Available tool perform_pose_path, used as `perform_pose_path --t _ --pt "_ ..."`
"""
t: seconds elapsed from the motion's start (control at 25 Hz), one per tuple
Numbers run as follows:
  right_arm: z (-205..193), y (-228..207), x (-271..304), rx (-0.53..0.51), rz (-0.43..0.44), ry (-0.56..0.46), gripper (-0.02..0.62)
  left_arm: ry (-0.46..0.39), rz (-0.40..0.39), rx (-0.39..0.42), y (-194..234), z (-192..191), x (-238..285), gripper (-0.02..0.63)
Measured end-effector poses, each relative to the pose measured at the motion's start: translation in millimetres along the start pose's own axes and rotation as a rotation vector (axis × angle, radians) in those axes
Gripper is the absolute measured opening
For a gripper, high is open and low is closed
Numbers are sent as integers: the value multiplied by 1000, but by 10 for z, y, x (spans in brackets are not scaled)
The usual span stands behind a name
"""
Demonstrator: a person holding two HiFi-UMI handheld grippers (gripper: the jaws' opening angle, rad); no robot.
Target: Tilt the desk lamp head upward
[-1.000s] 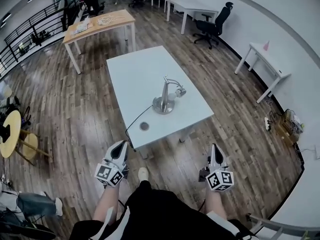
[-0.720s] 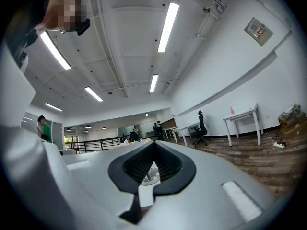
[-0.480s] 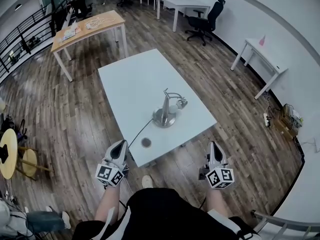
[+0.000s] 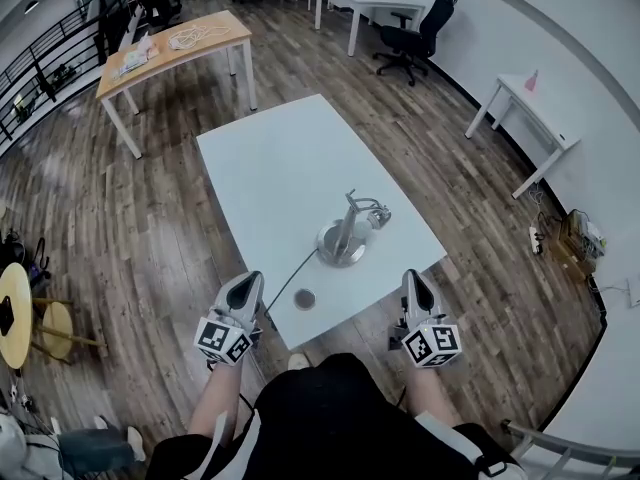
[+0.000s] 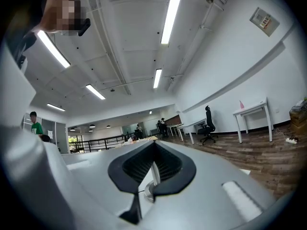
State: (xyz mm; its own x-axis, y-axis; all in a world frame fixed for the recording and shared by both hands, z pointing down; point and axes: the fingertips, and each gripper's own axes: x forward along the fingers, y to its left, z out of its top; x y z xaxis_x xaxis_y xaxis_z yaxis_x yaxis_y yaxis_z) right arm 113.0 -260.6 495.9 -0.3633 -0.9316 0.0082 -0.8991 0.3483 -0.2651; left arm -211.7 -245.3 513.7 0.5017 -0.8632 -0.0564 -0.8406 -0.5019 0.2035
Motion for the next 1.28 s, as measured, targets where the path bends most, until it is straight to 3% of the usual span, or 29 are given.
perform_pose_path --t 0.6,1.28 --pt "143 -269 721 11 101 31 3 49 -75 27 -126 -110 832 -2" --pt "-76 -496 1025 77 151 111 3 249 -141 -16 -255 -981 1520 1"
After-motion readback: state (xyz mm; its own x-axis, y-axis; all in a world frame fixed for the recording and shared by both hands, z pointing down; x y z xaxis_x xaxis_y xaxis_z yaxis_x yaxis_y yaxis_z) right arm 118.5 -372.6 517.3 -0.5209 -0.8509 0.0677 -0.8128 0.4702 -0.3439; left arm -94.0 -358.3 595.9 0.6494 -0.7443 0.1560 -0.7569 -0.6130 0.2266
